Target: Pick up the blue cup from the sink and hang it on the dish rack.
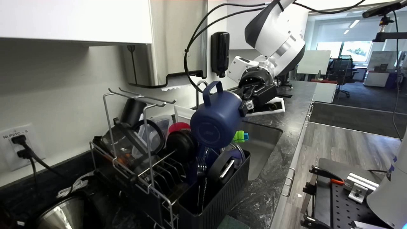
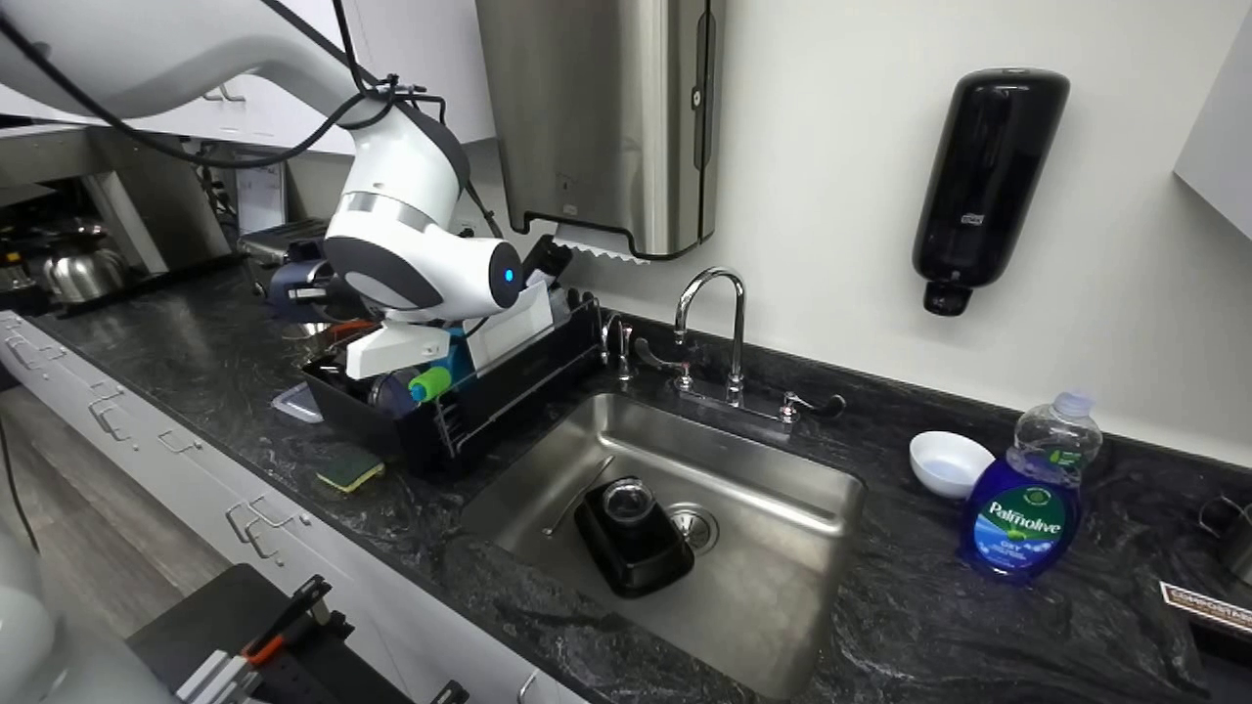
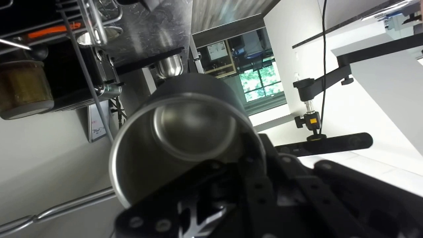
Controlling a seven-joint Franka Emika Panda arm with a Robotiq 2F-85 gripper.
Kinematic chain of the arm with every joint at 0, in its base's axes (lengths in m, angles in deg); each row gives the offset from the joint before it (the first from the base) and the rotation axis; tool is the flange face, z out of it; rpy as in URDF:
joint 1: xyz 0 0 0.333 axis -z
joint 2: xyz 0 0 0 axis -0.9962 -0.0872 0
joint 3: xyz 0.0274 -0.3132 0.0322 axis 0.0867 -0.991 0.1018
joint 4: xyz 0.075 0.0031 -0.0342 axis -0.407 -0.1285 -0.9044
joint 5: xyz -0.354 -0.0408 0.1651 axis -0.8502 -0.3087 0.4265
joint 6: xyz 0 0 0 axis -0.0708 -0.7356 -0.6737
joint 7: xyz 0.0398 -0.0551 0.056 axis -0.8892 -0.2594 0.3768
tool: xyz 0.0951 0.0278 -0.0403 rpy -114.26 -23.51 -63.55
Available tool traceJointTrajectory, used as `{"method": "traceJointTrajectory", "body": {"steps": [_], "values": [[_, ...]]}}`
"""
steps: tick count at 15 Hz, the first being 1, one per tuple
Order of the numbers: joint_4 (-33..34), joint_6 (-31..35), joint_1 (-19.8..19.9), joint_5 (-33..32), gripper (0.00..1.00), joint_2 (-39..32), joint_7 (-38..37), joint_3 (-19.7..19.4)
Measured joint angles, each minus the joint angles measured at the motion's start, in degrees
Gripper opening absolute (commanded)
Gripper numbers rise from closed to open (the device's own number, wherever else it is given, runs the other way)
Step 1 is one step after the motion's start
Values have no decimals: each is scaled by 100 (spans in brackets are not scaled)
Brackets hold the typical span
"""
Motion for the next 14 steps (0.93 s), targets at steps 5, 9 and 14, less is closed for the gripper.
{"method": "traceJointTrajectory", "body": {"steps": [5, 9, 14], "values": [[0, 49, -107, 1, 2, 27, -3, 111], [4, 56, -166, 118, 2, 91, -24, 169], [29, 63, -152, 233, 7, 118, -217, 124]]}}
